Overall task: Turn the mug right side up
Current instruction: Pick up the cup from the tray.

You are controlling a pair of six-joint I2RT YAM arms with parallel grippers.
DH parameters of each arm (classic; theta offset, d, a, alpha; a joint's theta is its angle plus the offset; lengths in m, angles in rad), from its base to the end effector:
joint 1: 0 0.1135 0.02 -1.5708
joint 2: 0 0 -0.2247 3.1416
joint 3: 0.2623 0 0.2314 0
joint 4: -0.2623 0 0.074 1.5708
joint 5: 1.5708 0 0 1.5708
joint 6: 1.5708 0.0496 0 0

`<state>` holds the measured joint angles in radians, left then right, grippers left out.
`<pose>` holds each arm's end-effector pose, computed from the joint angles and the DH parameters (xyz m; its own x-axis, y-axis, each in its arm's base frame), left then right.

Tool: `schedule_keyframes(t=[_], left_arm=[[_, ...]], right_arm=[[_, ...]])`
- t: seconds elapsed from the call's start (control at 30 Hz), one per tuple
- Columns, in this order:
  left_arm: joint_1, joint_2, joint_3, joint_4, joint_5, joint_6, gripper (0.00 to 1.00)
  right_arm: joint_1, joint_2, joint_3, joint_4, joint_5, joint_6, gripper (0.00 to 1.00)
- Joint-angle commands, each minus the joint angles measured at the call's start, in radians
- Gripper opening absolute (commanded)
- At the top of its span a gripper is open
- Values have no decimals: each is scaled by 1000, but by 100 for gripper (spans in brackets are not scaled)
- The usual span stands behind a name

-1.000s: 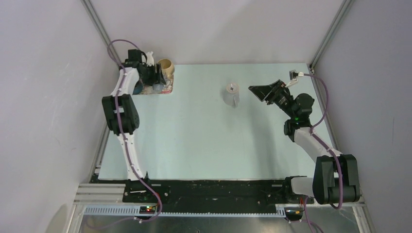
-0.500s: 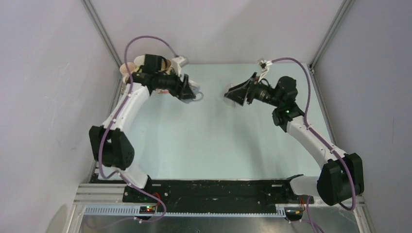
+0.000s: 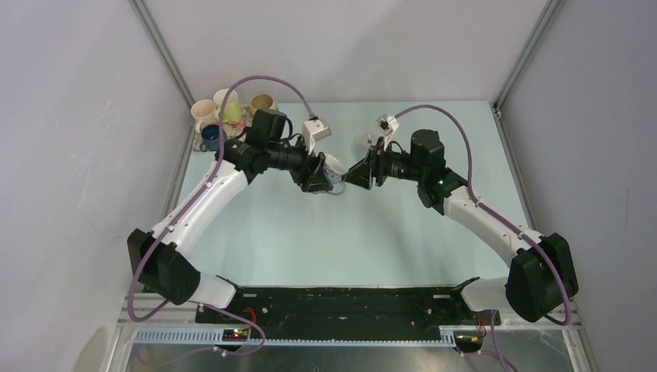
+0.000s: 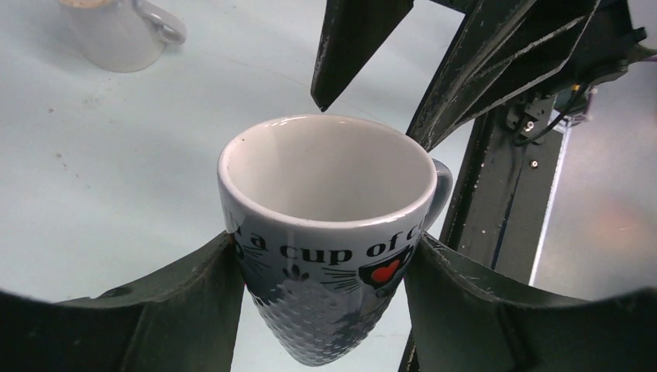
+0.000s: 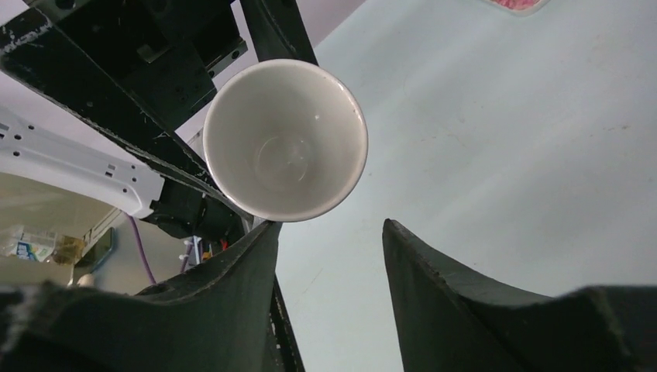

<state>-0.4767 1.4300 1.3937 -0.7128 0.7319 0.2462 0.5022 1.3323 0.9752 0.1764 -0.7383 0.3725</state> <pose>0.2471 -0.1649 0.3123 -0.3976 0.4094 -0.8211 0.9002 0.3471 -0.2629 0.2523 0.1766 0.2900 -0.4875 0.0394 -0.8722 -0.8148 0.3385 0.4707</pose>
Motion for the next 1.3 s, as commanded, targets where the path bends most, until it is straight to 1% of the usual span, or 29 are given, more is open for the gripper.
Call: schedule_keyframes(t=[0.0, 0.03, 0.17, 0.33, 0.57, 0.63, 0.73, 0.77, 0.83, 0.87, 0.9, 0.93, 0.97, 1.0, 1.03, 1.1, 1.17, 1.2, 1.23, 1.27], left_arm=[[-43, -77, -20, 84, -22, 7, 0], [-46, -85, -28, 92, -36, 7, 0], [-46, -99, -51, 105, -70, 15, 0], [-46, -100, -54, 113, -76, 9, 0], [-46, -108, -62, 120, -92, 15, 0], [-47, -109, -66, 121, -94, 17, 0], [-45, -112, -72, 126, -95, 19, 0], [-45, -112, -72, 128, -100, 19, 0], [-44, -114, -77, 131, -102, 21, 0], [-43, -116, -78, 133, -102, 21, 0], [-42, -116, -81, 134, -102, 20, 0], [-41, -119, -82, 137, -102, 20, 0], [-40, -120, -84, 138, -102, 19, 0], [-37, -124, -86, 141, -101, 18, 0], [-34, -125, -87, 143, -103, 17, 0], [-23, -131, -86, 146, -107, 16, 4], [-5, -138, -85, 148, -110, 16, 25], [12, -145, -85, 148, -111, 16, 48], [23, -149, -85, 149, -111, 17, 59], [50, -159, -84, 149, -112, 19, 78]], right_arm=[[29, -8, 27, -15, 2, -32, 55], [35, -11, 24, -14, -1, -32, 53], [41, -38, 0, 0, -28, -36, 52], [41, -55, -17, 10, -68, -43, 53], [61, -22, -20, 39, -147, -25, 55], [73, -12, -20, 39, -149, -33, 54], [95, 2, -20, 29, -150, -55, 50], [98, 8, -21, 28, -152, -61, 48], [106, 11, -20, 26, -144, -67, 37], [111, 13, -20, 27, -141, -68, 34], [113, 14, -20, 27, -135, -68, 25], [115, 14, -20, 27, -133, -68, 21], [116, 14, -19, 28, -128, -70, 13], [115, 12, -17, 25, -124, -72, 8], [116, 11, -17, 22, -117, -77, 1], [116, 6, -6, -1, -100, -88, 0], [114, -2, 12, -27, -61, -101, 0], [114, -6, 20, -38, -47, -116, 0], [115, -7, 37, -64, -17, -126, 0], [116, -7, 46, -79, 3, -151, 0]])
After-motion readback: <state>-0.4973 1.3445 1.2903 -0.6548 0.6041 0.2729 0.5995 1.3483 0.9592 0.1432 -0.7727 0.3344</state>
